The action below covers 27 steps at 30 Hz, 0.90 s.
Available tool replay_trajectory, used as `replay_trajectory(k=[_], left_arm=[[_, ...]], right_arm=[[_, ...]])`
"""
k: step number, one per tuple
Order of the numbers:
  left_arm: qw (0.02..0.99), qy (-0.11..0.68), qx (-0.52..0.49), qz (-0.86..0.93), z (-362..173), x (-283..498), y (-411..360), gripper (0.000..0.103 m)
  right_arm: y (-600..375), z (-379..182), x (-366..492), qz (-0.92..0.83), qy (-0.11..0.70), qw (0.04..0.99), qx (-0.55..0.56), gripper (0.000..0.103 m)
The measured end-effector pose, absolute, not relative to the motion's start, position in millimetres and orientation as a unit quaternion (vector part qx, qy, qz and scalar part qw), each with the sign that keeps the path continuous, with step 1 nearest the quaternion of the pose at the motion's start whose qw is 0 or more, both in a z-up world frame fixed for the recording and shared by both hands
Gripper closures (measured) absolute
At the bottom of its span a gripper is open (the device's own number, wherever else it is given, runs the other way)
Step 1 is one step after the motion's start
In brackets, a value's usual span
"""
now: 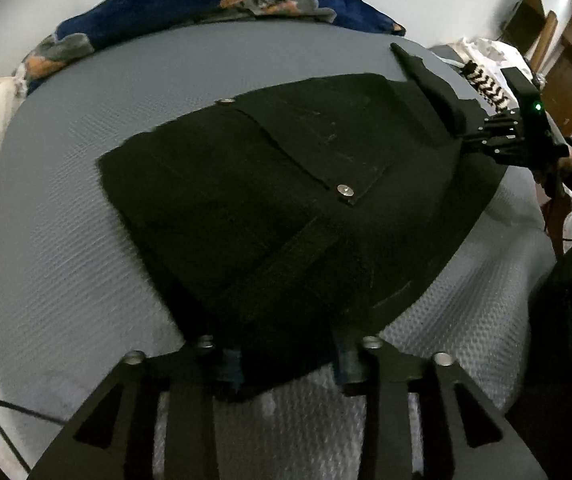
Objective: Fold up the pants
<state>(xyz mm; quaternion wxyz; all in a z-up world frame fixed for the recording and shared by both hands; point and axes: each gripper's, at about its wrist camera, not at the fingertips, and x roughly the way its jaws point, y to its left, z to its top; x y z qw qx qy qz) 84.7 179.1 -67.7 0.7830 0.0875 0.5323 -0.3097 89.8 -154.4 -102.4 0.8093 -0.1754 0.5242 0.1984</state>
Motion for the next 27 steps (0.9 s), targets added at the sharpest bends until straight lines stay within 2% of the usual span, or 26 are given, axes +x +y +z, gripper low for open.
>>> replay_trajectory(k=[1,2,4,9,13,16,19,24,27], left_arm=[[0.79,0.532,0.094,-0.289,-63.8,81.6,183.7,0.041],[0.796,0.53,0.097,-0.274,-62.3,78.9,187.9,0.039],[0.806,0.529,0.087,-0.251,-56.8,74.6,201.7,0.039],[0.828,0.521,-0.015,-0.205,-34.4,65.0,229.0,0.039],[0.816,0.522,-0.14,-0.205,-19.7,60.9,234.6,0.039],[0.771,0.558,-0.242,-0.191,-28.6,62.4,232.0,0.039],[0.737,0.585,-0.295,-0.166,-46.3,62.7,226.5,0.041],[0.719,0.597,-0.338,-0.115,-73.9,68.4,220.3,0.051],[0.721,0.585,-0.359,-0.097,-76.8,72.4,220.3,0.067]], right_arm=[[-154.4,-102.7,89.7,0.198,0.524,0.81,-0.176,0.096],[-155.1,-102.1,90.5,0.198,0.524,0.81,-0.175,0.095],[-156.1,-102.2,91.2,0.198,0.523,0.811,-0.171,0.095],[-155.8,-102.0,95.0,0.198,0.519,0.814,-0.17,0.094],[-155.5,-102.9,94.1,0.199,0.515,0.815,-0.173,0.093],[-156.0,-103.1,92.3,0.2,0.513,0.817,-0.171,0.093],[-155.8,-103.1,89.7,0.202,0.51,0.818,-0.173,0.093],[-156.2,-103.2,90.0,0.203,0.506,0.822,-0.168,0.093],[-158.1,-102.8,86.5,0.202,0.501,0.826,-0.162,0.094]])
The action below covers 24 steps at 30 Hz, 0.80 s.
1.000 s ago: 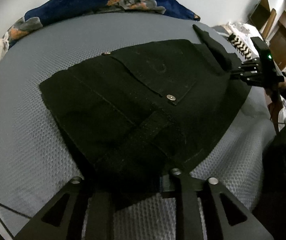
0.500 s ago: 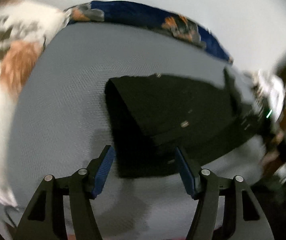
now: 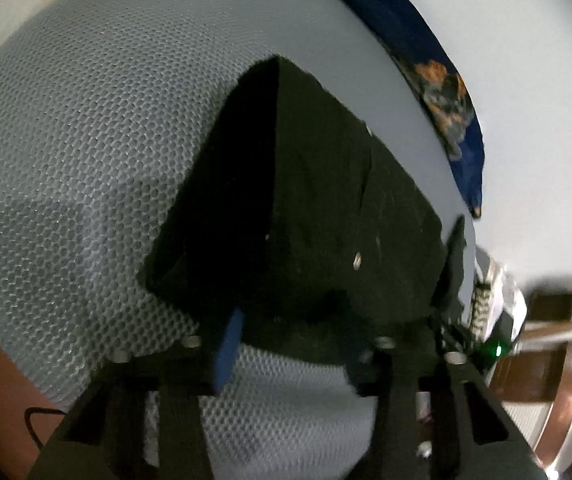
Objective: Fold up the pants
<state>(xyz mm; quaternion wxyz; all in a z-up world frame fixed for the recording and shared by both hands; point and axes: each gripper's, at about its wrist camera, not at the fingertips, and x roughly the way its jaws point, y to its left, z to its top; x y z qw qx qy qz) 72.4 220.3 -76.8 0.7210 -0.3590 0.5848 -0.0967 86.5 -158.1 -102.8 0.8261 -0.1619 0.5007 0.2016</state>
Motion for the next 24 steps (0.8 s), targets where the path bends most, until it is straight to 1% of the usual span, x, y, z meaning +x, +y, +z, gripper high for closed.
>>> replay_trajectory(k=[1,4,5,8,11,16,19,24], left_arm=[[0.727,0.579,-0.358,-0.097,-74.7,74.3,220.2,0.075],[0.746,0.568,-0.334,-0.098,-66.9,80.7,216.2,0.082],[0.75,0.565,-0.33,-0.1,-65.4,81.9,216.3,0.082],[0.76,0.556,-0.318,-0.11,-57.3,85.2,220.9,0.083],[0.764,0.562,-0.293,-0.117,-55.8,89.4,228.1,0.083],[0.771,0.592,-0.202,-0.122,-71.3,91.0,223.5,0.083],[0.782,0.59,-0.156,-0.128,-69.5,87.7,216.2,0.083],[0.791,0.589,-0.109,-0.126,-75.4,88.8,203.1,0.082]], right_arm=[[-159.0,-101.5,85.1,0.2,0.499,0.828,-0.159,0.094],[-160.1,-94.0,78.4,0.193,0.491,0.836,-0.153,0.094],[-159.6,-88.9,73.9,0.19,0.488,0.838,-0.155,0.094],[-155.9,-72.8,59.9,0.193,0.478,0.842,-0.159,0.094],[-152.2,-69.3,44.8,0.209,0.487,0.835,-0.151,0.094],[-142.4,-94.8,25.7,0.226,0.52,0.809,-0.155,0.094],[-142.3,-102.9,21.9,0.232,0.537,0.798,-0.146,0.094],[-143.3,-110.2,18.3,0.24,0.546,0.791,-0.137,0.094]])
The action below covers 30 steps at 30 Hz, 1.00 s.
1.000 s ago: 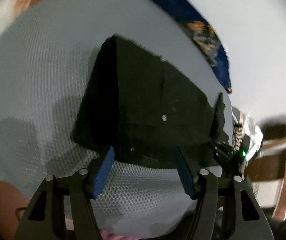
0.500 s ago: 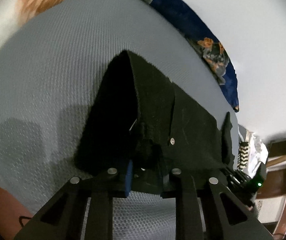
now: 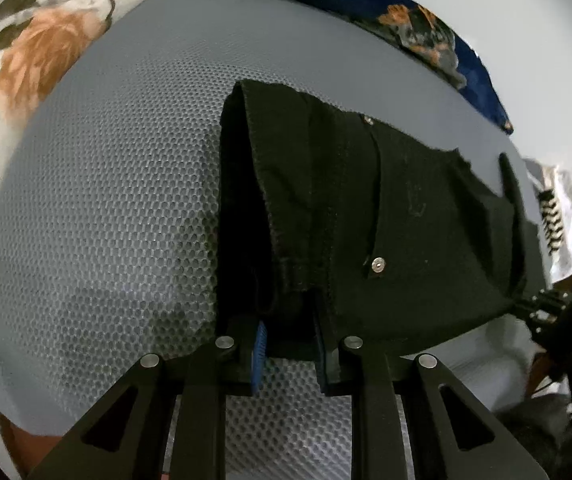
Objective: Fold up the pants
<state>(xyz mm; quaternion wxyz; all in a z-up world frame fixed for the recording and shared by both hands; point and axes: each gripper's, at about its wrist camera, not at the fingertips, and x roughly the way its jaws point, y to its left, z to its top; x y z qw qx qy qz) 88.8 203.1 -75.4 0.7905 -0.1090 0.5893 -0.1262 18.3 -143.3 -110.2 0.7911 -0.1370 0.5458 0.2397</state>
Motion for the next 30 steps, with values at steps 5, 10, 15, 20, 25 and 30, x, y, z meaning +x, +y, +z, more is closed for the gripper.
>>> replay_trajectory(k=[5,10,15,20,25,30], left_arm=[[0.805,0.581,-0.069,-0.104,-71.3,83.6,197.4,0.068],[0.819,0.565,-0.011,-0.098,-56.7,71.0,197.4,0.052],[0.831,0.543,0.061,-0.104,-34.6,55.0,195.0,0.052],[0.851,0.504,0.083,-0.121,-8.8,44.6,170.4,0.052],[0.849,0.456,0.115,-0.243,-1.6,41.1,96.2,0.052],[0.82,0.452,0.139,-0.322,-16.1,44.7,28.0,0.052]], right_arm=[[-145.4,-116.0,26.6,0.235,0.551,0.792,-0.121,0.093],[-145.8,-112.6,29.5,0.233,0.551,0.794,-0.11,0.091],[-155.0,-107.0,30.3,0.234,0.544,0.801,-0.087,0.077],[-162.2,-105.4,35.4,0.237,0.545,0.803,-0.052,0.076],[-169.5,-106.6,42.2,0.231,0.55,0.803,-0.015,0.078],[-174.3,-102.4,44.7,0.229,0.548,0.805,0.008,0.079]])
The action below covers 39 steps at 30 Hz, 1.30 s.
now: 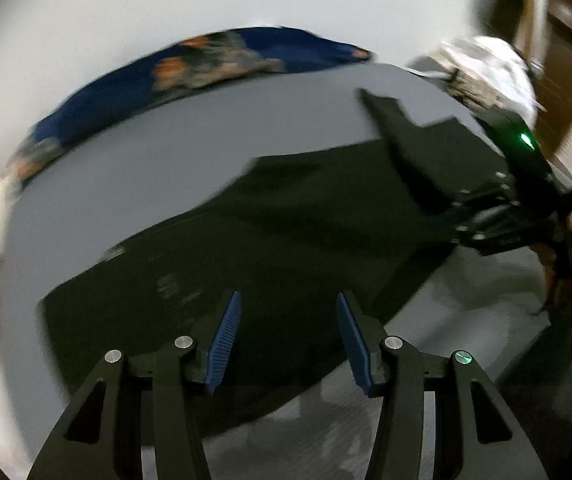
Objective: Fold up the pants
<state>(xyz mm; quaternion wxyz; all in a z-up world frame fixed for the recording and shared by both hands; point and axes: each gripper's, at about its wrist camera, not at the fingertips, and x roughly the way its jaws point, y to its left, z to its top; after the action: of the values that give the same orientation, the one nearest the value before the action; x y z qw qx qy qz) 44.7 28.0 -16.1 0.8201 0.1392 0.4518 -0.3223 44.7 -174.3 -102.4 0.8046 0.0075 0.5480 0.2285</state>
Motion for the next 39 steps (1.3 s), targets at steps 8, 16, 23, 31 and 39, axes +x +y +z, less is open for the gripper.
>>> replay_trajectory(k=[8,16,23,31,39], left_arm=[[0.774,0.455,0.184,-0.4,-50.8,35.8,-61.6,0.052],[0.755,0.476,0.195,-0.406,-84.8,41.3,-100.4,0.093],[0.763,0.482,0.149,-0.403,-80.8,47.4,-94.8,0.094],[0.774,0.492,0.095,-0.387,-76.1,54.5,-84.7,0.094],[0.775,0.509,0.058,-0.369,-75.6,61.3,-77.9,0.094]], right_arm=[[-169.5,-96.7,51.2,0.235,0.539,0.809,0.008,0.079],[-181.8,-85.3,53.4,0.233,0.522,0.82,0.02,0.077],[-259.3,-60.5,66.9,0.201,0.484,0.846,0.096,0.077],[-384.9,-78.1,115.5,0.1,0.441,0.846,0.283,0.077],[-443.5,-107.8,163.5,0.058,0.42,0.826,0.372,0.077]])
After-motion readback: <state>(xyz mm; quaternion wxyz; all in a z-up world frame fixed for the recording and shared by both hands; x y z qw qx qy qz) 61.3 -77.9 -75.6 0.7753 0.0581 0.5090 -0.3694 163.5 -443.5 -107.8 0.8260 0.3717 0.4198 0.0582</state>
